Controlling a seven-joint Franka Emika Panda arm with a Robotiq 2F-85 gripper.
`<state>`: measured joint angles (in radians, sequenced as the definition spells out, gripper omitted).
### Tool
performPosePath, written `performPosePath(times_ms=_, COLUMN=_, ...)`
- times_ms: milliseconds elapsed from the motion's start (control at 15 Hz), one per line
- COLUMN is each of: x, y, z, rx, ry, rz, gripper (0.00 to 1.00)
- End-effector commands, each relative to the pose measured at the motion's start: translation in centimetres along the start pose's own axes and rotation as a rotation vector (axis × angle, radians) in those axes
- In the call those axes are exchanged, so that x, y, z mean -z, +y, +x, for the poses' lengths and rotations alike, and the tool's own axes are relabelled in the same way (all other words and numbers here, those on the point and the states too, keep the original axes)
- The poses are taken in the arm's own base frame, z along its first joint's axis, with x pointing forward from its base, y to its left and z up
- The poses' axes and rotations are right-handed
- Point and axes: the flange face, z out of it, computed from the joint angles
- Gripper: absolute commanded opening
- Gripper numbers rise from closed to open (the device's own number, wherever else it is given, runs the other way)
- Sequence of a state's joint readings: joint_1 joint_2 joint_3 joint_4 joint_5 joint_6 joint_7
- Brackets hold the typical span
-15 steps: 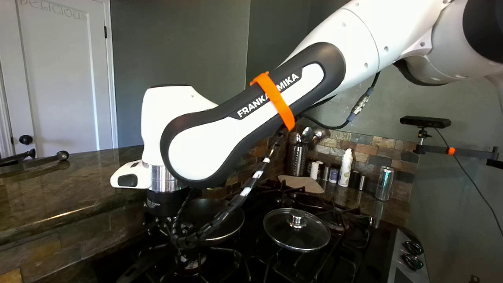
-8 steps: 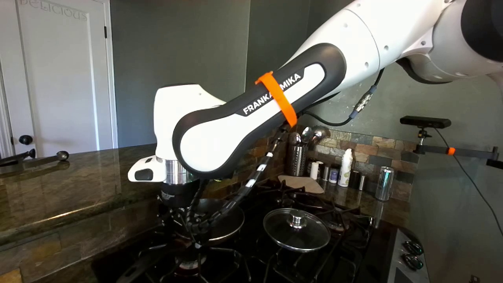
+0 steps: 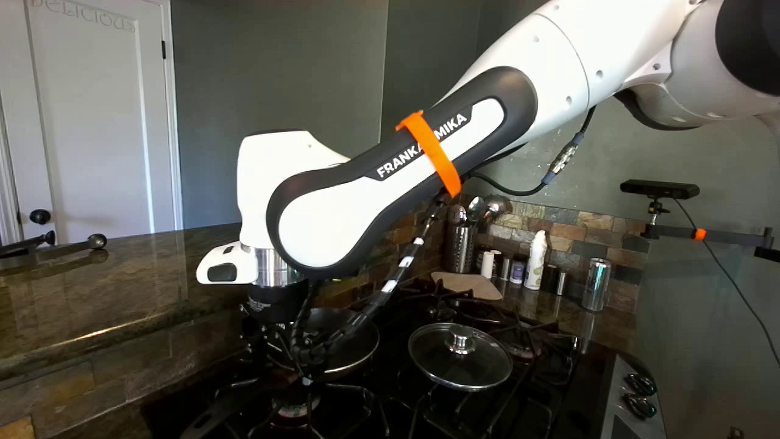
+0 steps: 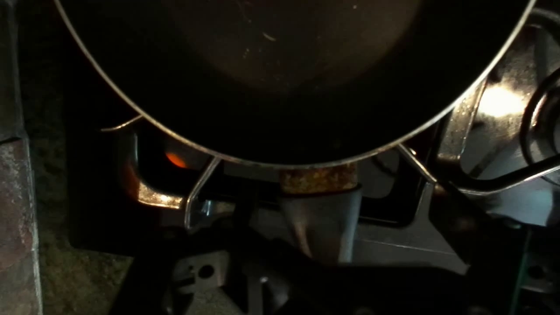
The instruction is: Move the black pan to the right then put the lid on top
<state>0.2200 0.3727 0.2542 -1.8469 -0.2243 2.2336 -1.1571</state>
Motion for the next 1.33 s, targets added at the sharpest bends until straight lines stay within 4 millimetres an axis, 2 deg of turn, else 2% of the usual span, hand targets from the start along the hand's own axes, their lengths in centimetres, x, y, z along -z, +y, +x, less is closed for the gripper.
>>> performPosePath(times_ms=0, x=-0.5, y=0.0, z=0.4, rx=0.044, ry=-0.007, rz=-0.004, gripper=1.0)
performPosePath(times_ms=67, x=-0.6, y=0.0, z=0.5, rx=0.048, ry=-0.007, rz=-0.003, gripper=0.96)
performPosePath(times_ms=133, x=-0.7, y=0.0, z=0.5, rx=0.052, ry=-0.005, rz=-0.002, gripper=0.79)
performPosePath(times_ms=200, x=-0.8, y=0.0, z=0.4, rx=0.054, ry=-0.006, rz=-0.002, gripper=0.72)
performPosePath(times_ms=267, x=-0.8, y=0.1, z=0.4, rx=0.055, ry=-0.006, rz=-0.002, gripper=0.7)
performPosePath(times_ms=667, x=-0.8, y=0.2, z=0.2, rx=0.053, ry=-0.007, rz=-0.002, gripper=0.23)
performPosePath(times_ms=1000, x=-0.6, y=0.1, z=-0.1, rx=0.025, ry=-0.022, rz=-0.001, gripper=0.23)
performPosePath(times_ms=1267, x=0.0, y=-0.4, z=-1.5, rx=-0.049, ry=-0.03, rz=-0.011, gripper=0.23)
